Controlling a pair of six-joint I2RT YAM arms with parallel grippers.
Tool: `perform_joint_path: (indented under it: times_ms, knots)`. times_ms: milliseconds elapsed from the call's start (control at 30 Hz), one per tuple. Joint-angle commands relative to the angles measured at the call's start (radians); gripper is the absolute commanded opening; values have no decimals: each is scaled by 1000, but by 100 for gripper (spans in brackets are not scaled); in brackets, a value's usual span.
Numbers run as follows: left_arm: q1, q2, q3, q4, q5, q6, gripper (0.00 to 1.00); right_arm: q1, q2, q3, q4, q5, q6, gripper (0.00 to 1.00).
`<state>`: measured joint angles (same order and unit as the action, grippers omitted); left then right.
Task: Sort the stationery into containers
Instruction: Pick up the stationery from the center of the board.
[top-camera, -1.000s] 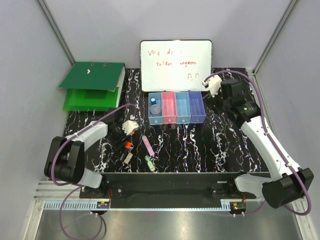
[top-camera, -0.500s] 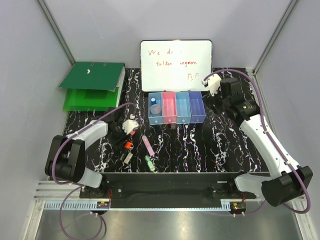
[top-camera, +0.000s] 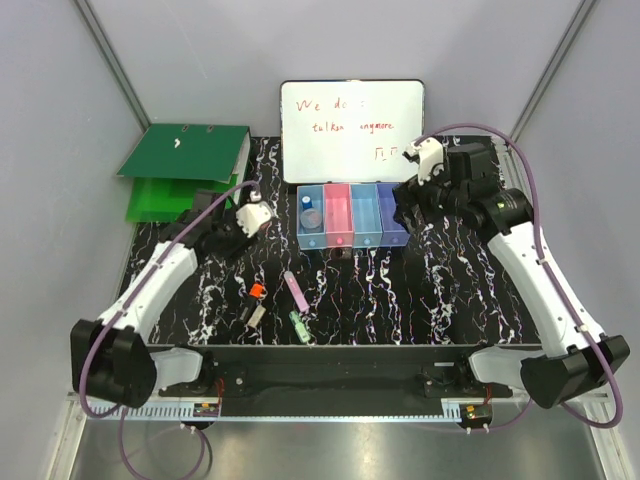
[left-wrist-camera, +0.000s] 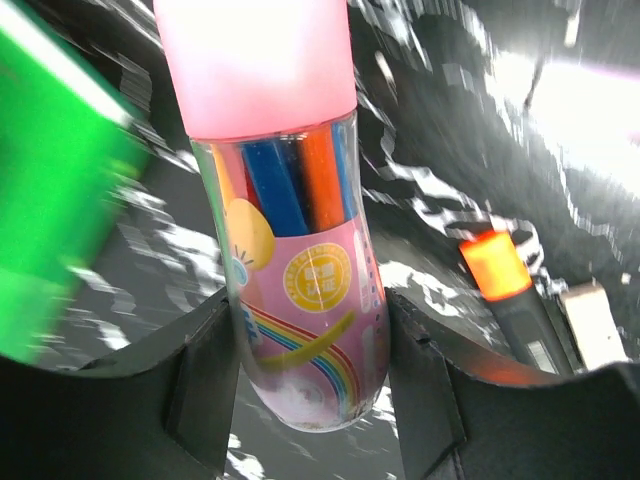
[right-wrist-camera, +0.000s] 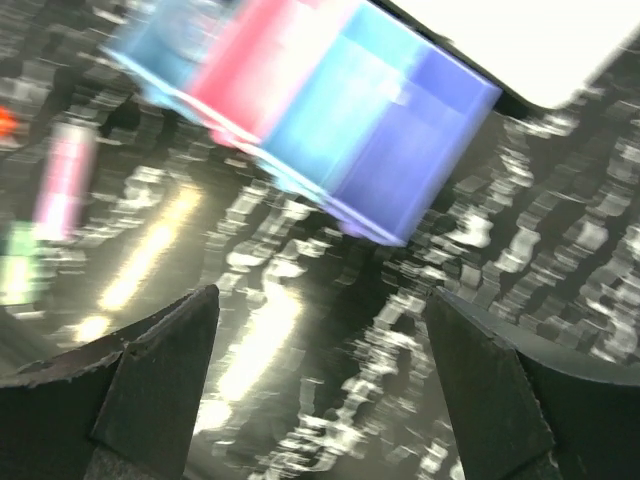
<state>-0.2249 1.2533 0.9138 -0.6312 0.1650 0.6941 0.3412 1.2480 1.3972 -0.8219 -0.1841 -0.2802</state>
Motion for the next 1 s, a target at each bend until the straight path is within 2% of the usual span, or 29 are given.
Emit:
perform_joint_path:
  times_ms: [0, 300, 500, 667, 800, 967]
  knots:
    - [-14, -92, 100, 39, 68, -10, 0, -30, 44, 89, -37, -274, 127, 92]
    - [-145, -166, 195, 39, 103, 21, 0, -94, 174, 215, 10, -566, 263, 91]
    - [-226, -135, 267, 60, 156, -13, 0, -94, 254, 262, 87, -773, 386, 90]
    - [-297, -85, 333, 88, 202, -45, 0, -94, 307, 316, 136, -802, 447, 90]
    - [-410, -31, 373, 88, 217, -25, 0, -87, 338, 352, 152, -821, 464, 89]
    - [-491, 76, 467, 88, 222, -16, 0, -42, 343, 350, 130, -796, 432, 87]
